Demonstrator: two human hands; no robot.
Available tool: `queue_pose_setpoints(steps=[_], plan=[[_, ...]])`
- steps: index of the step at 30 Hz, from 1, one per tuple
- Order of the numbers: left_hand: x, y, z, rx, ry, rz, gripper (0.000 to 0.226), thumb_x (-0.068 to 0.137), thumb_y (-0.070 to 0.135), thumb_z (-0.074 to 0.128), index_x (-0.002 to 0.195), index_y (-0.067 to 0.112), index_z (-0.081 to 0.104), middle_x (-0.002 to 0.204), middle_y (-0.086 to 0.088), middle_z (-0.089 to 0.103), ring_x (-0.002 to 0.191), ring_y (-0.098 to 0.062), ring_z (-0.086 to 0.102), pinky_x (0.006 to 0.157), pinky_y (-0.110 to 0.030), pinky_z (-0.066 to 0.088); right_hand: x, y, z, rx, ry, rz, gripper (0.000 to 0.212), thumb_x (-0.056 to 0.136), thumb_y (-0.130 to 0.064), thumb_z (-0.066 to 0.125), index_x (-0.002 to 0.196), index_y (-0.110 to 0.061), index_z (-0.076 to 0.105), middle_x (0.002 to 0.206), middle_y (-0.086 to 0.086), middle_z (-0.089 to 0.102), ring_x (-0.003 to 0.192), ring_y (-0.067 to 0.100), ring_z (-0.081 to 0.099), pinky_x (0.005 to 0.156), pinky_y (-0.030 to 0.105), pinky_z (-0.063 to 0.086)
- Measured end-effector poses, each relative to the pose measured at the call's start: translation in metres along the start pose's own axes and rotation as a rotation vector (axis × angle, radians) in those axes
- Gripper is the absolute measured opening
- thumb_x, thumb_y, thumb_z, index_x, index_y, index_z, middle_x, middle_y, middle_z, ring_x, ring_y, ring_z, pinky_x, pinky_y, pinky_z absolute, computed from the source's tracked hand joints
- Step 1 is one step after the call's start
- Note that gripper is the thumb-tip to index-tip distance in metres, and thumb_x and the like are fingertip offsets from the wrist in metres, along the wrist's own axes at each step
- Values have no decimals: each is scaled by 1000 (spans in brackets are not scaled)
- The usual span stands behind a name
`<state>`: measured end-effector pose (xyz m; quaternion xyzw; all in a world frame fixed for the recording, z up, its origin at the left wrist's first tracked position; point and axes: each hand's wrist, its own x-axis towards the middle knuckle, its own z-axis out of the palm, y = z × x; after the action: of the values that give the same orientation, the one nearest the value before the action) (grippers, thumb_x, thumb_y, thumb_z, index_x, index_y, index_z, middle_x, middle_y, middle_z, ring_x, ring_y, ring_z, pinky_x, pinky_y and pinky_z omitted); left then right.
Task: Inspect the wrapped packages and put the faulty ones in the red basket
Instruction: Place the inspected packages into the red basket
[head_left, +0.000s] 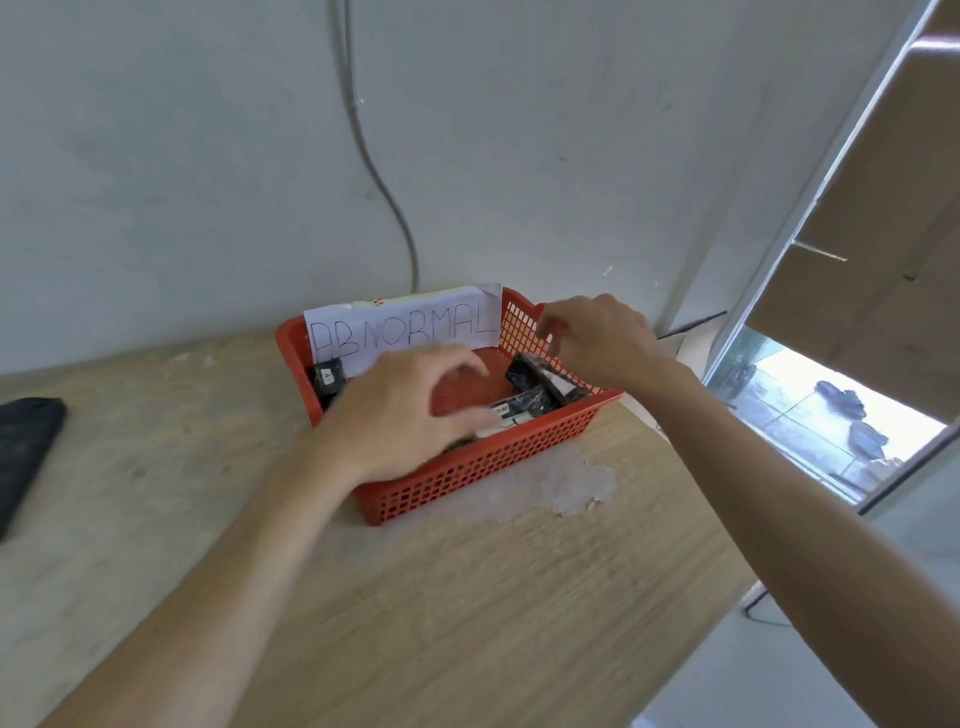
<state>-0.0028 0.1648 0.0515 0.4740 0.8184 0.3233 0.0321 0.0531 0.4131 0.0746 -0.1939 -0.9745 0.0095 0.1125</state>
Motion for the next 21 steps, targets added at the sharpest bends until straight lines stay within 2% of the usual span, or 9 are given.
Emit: queue_pose_setpoints(steps=[2, 4, 7, 10, 11, 13, 15, 18, 21], plan=[[-29, -25, -25, -74, 232, 7, 21, 89, 39, 81, 108, 33, 74, 101, 24, 74, 87, 14, 65, 86, -14, 49, -20, -28, -4, 255, 137, -34, 25, 97, -19, 59, 109, -32, 77, 102, -7, 79, 100, 22, 72, 88, 41, 58], [-60, -56, -51, -47, 380, -101, 10, 91, 26, 81, 97, 32, 75, 86, 24, 74, 74, 12, 65, 76, -14, 50, -43, -70, -9, 471, 223, -104, 20, 96, -18, 63, 103, -29, 79, 93, -10, 80, 93, 15, 73, 89, 37, 57], [-104, -107, -88, 109, 427, -358, 7, 94, 23, 79, 93, 29, 74, 83, 17, 73, 79, 3, 67, 83, -34, 57, -69, -145, 4, 611, 308, -286, 16, 94, -19, 63, 95, -21, 79, 86, -6, 80, 81, 21, 74, 79, 42, 59], [-144, -147, -112, 265, 446, -564, 10, 94, 24, 76, 90, 31, 70, 89, 7, 73, 95, -22, 72, 86, -41, 57, -84, -222, 35, 659, 272, -458, 16, 91, -17, 65, 95, -16, 80, 87, 3, 79, 78, 30, 73, 71, 44, 58], [-155, -156, -116, 310, 445, -613, 8, 94, 25, 76, 91, 30, 70, 93, 6, 74, 98, -24, 71, 85, -41, 57, -85, -245, 48, 653, 182, -494, 16, 93, -15, 65, 99, -16, 80, 91, 6, 80, 83, 32, 74, 74, 44, 59], [-173, -168, -123, 384, 407, -693, 7, 96, 27, 75, 101, 27, 70, 107, 4, 74, 105, -25, 68, 85, -41, 56, -81, -287, 78, 562, -95, -506, 23, 101, -19, 61, 120, -20, 75, 115, 9, 77, 109, 34, 70, 92, 45, 55], [-182, -176, -129, 472, 304, -722, 23, 97, 31, 75, 118, 26, 68, 124, 1, 70, 118, -27, 63, 91, -43, 54, -74, -314, 108, 362, -286, -469, 39, 108, -30, 50, 146, -24, 56, 147, 14, 58, 141, 36, 50, 113, 55, 40], [-178, -183, -137, 647, 159, -718, 43, 98, 44, 71, 135, 22, 62, 135, -4, 66, 130, -30, 56, 103, -44, 43, -71, -329, 139, 175, -363, -384, 56, 112, -50, 29, 163, -29, 27, 173, 19, 17, 162, 35, 10, 121, 76, 8], [-162, -189, -135, 800, 21, -770, 63, 93, 68, 64, 131, 19, 60, 127, -4, 70, 127, -31, 58, 103, -44, 36, -73, -330, 151, 117, -339, -365, 62, 111, -58, 17, 167, -32, 16, 178, 15, 2, 165, 30, -3, 121, 76, -3]])
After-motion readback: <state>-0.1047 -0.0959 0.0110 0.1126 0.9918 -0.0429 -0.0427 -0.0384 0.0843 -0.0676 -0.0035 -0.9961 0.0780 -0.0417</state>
